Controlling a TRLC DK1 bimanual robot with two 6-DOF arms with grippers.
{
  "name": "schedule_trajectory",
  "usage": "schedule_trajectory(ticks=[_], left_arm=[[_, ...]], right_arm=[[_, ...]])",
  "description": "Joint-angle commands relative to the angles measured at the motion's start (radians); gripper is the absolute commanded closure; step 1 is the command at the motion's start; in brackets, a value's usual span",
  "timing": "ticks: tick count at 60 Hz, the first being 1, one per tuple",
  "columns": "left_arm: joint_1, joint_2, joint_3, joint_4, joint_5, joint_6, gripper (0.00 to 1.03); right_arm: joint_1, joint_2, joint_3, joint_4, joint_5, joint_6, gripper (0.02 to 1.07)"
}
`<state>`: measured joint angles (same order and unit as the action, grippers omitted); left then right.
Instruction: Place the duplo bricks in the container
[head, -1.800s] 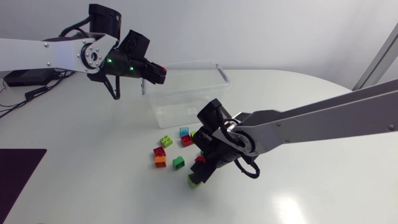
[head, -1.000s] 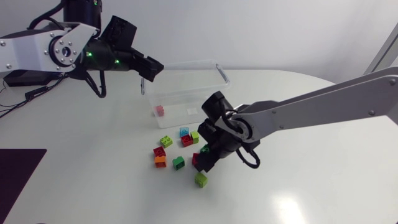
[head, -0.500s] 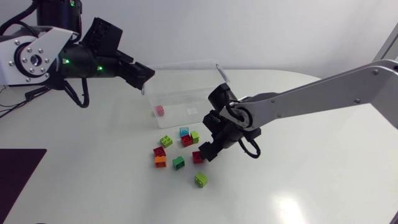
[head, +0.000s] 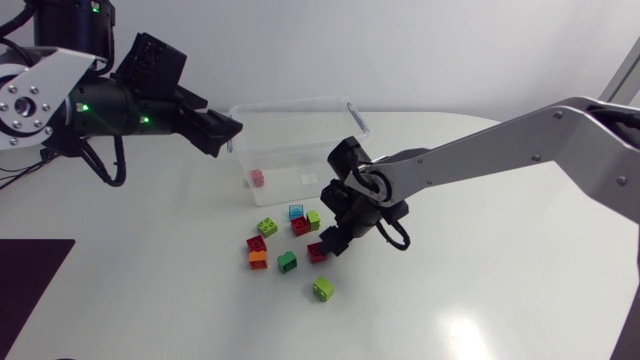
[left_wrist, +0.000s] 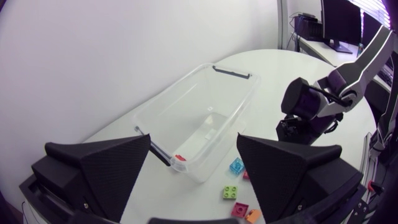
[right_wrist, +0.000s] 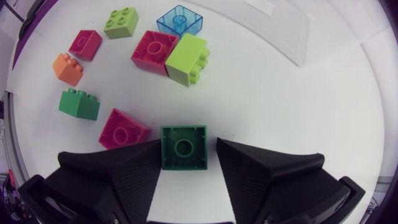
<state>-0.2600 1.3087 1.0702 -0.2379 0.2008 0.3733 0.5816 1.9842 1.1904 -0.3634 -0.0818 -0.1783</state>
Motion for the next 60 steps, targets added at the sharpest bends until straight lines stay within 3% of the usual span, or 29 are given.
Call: schedule_trajectory(ticks=[1,5,11,24,46,60], left_arm=[[-0.007,-0.029,-0.029,-0.044,0.005,0.053,0.07],[-0.007,-0.052,-0.033,-0.103,0.034,0.09,0.07],[-0.013,-0.083,-0.052,-0.212,0.071,0.162,0.07],[-0.094,-0.126,-0.184,-0.305,0.069,0.242,0.07],[-0.134,0.084,-0.266,-0.218,0.075,0.406,0.07],[-0.133,0.256,-0.254,-0.121,0.075,0.463,0.07]], right_arm=[[0.012,0.016,-0.005,-0.011,-0.004,-0.016,0.71],[0.012,-0.015,-0.026,-0.005,-0.004,-0.01,0.77],[0.012,-0.104,-0.077,-0.002,-0.001,-0.003,0.77],[-0.031,-0.312,-0.114,-0.057,-0.001,0.003,0.77],[0.004,-0.489,-0.038,-0.186,-0.007,0.022,0.76],[-0.005,-0.521,0.009,-0.189,-0.018,0.033,0.76]])
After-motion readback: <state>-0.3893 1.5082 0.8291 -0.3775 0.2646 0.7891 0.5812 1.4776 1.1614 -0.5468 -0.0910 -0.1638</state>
